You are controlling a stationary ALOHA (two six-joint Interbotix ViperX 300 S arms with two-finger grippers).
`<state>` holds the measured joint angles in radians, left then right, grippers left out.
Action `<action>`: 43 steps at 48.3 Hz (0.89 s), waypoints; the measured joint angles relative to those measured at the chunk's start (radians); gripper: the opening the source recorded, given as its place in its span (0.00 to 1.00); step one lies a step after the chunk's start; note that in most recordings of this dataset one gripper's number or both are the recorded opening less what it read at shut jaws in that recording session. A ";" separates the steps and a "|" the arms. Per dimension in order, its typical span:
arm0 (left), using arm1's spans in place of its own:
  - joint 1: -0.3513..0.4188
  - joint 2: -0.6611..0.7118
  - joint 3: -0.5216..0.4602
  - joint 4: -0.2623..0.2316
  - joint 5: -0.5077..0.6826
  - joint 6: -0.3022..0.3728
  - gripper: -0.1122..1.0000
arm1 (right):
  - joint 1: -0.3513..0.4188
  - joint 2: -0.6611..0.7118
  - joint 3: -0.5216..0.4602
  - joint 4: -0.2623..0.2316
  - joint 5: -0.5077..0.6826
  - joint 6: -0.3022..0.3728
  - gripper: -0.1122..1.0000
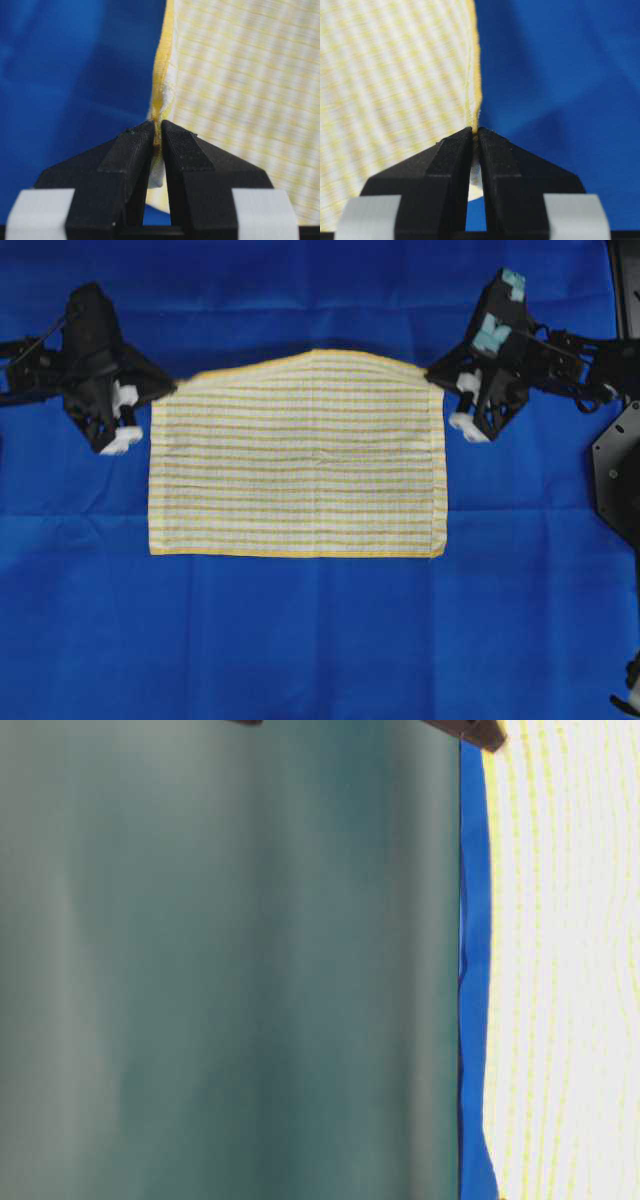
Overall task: Fold the yellow towel.
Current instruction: 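Lift the far corners and fold them toward the near edge, then lower the folded edge onto the towel and open both grippers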
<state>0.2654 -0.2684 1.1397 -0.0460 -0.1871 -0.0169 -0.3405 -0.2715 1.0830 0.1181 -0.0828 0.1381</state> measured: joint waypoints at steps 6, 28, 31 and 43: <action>-0.071 -0.054 0.028 0.000 0.015 -0.038 0.15 | 0.069 -0.038 0.020 0.003 0.006 0.046 0.14; -0.341 -0.176 0.058 0.000 0.083 -0.184 0.15 | 0.334 -0.140 0.049 0.005 0.054 0.169 0.14; -0.367 -0.175 0.058 0.000 0.083 -0.196 0.15 | 0.367 -0.147 0.049 0.005 0.055 0.175 0.14; -0.425 -0.164 0.058 0.000 0.084 -0.198 0.15 | 0.423 -0.149 0.051 0.005 0.057 0.187 0.14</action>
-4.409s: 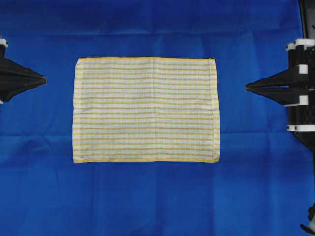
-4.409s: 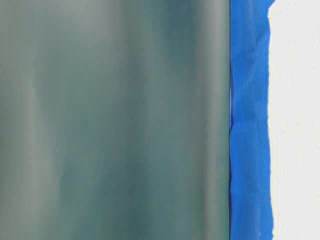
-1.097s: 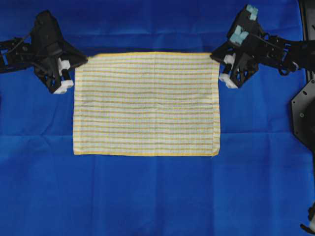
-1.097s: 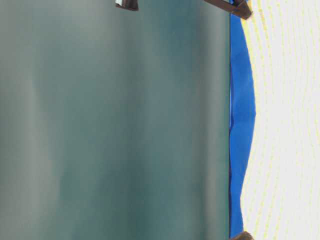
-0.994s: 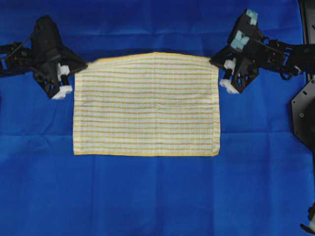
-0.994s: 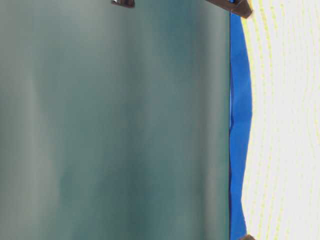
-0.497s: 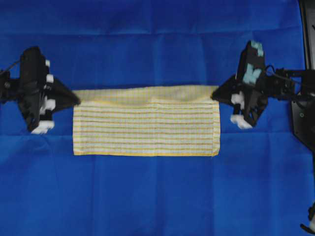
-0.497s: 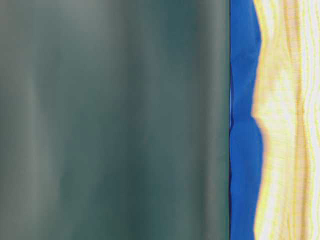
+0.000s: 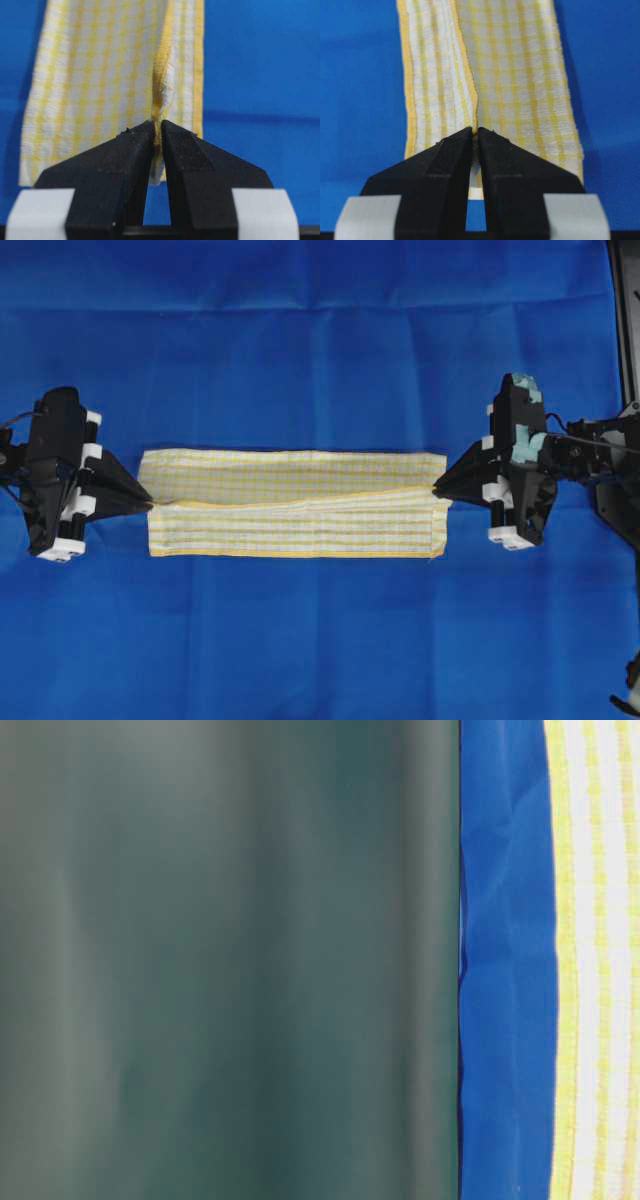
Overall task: Fold the yellow towel.
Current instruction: 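Lower the folded edge onto the towel and open both grippers, then grasp the folded strip's two ends with left and right grippers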
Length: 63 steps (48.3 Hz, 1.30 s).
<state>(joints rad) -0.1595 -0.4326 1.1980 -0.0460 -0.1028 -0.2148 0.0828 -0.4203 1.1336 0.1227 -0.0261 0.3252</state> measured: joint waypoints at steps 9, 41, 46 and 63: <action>-0.003 0.026 -0.008 0.000 0.000 0.000 0.15 | 0.006 0.006 0.000 0.000 0.012 0.002 0.14; -0.005 0.100 -0.041 0.000 0.003 -0.002 0.69 | 0.069 0.103 -0.058 0.000 0.061 0.000 0.69; -0.005 0.087 -0.044 0.000 0.002 0.002 0.77 | 0.071 0.091 -0.061 0.000 0.081 -0.005 0.85; 0.052 0.077 -0.058 0.000 0.002 0.012 0.73 | -0.008 0.023 -0.061 -0.052 0.120 -0.011 0.79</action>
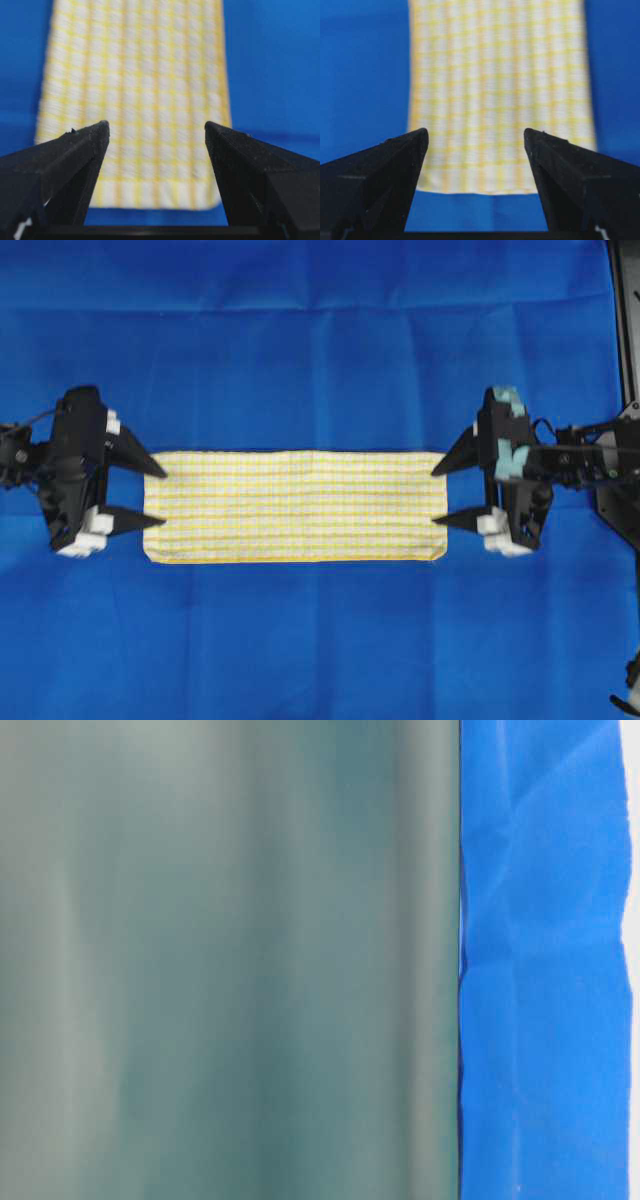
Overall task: Fold the yellow towel.
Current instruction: 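Grasp the folded strip's two ends with left and right grippers, then lift the strip and swing it to a vertical orientation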
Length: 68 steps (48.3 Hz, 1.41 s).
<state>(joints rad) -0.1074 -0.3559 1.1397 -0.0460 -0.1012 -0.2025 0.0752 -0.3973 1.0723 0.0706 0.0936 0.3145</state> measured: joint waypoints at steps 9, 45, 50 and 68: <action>0.109 0.057 -0.011 0.000 0.003 0.014 0.74 | -0.118 0.032 0.000 -0.028 0.023 0.000 0.79; 0.218 0.293 -0.075 0.003 0.051 0.086 0.70 | -0.183 0.293 -0.060 -0.034 0.008 -0.002 0.77; 0.224 0.296 -0.081 0.005 0.061 0.080 0.61 | -0.183 0.302 -0.061 -0.034 0.006 -0.002 0.70; 0.216 0.302 -0.152 0.003 0.225 0.083 0.11 | -0.187 0.299 -0.064 -0.034 0.003 -0.006 0.12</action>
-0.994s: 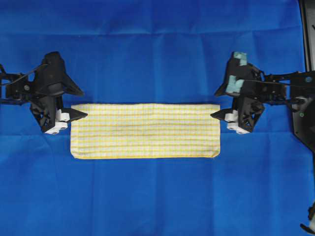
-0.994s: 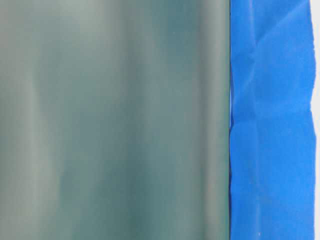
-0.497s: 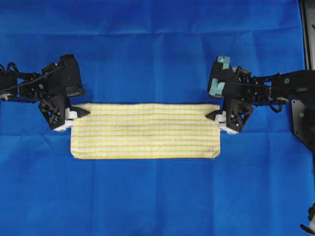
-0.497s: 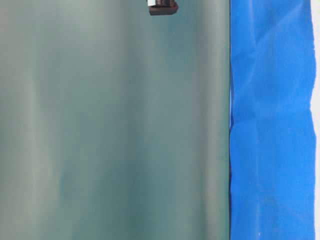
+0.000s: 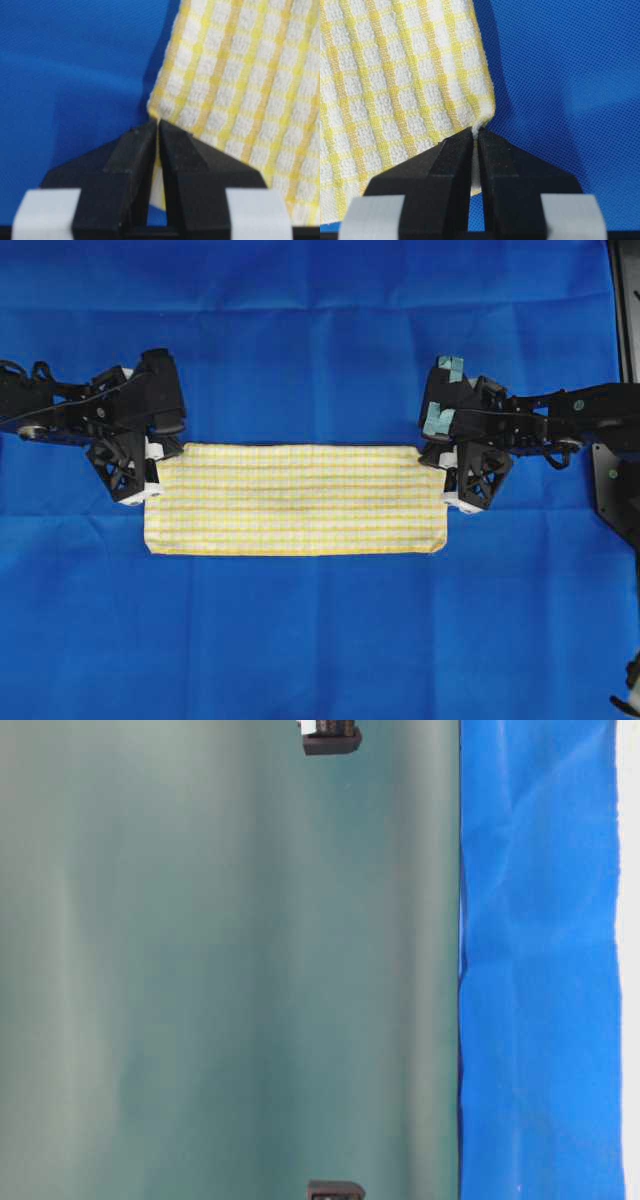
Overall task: Fold the yellow towel.
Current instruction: 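Lift the strip and swing it to a vertical orientation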
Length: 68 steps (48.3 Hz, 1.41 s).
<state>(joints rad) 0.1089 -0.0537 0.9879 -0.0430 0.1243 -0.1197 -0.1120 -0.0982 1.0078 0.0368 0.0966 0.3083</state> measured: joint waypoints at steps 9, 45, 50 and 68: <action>-0.006 -0.032 -0.014 0.000 0.071 0.006 0.11 | -0.025 -0.051 0.000 0.002 0.023 0.011 0.12; 0.005 -0.319 -0.054 -0.002 0.199 -0.012 0.11 | -0.058 -0.359 -0.015 0.000 0.193 0.008 0.12; -0.005 -0.321 -0.052 -0.002 0.186 -0.043 0.11 | -0.058 -0.357 -0.015 -0.006 0.179 0.008 0.12; -0.183 -0.304 -0.057 -0.003 -0.074 -0.130 0.11 | -0.224 -0.275 -0.061 -0.043 0.071 0.009 0.12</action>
<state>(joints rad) -0.0736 -0.3574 0.9311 -0.0460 0.0506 -0.2500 -0.3359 -0.3728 0.9465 -0.0061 0.1672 0.3175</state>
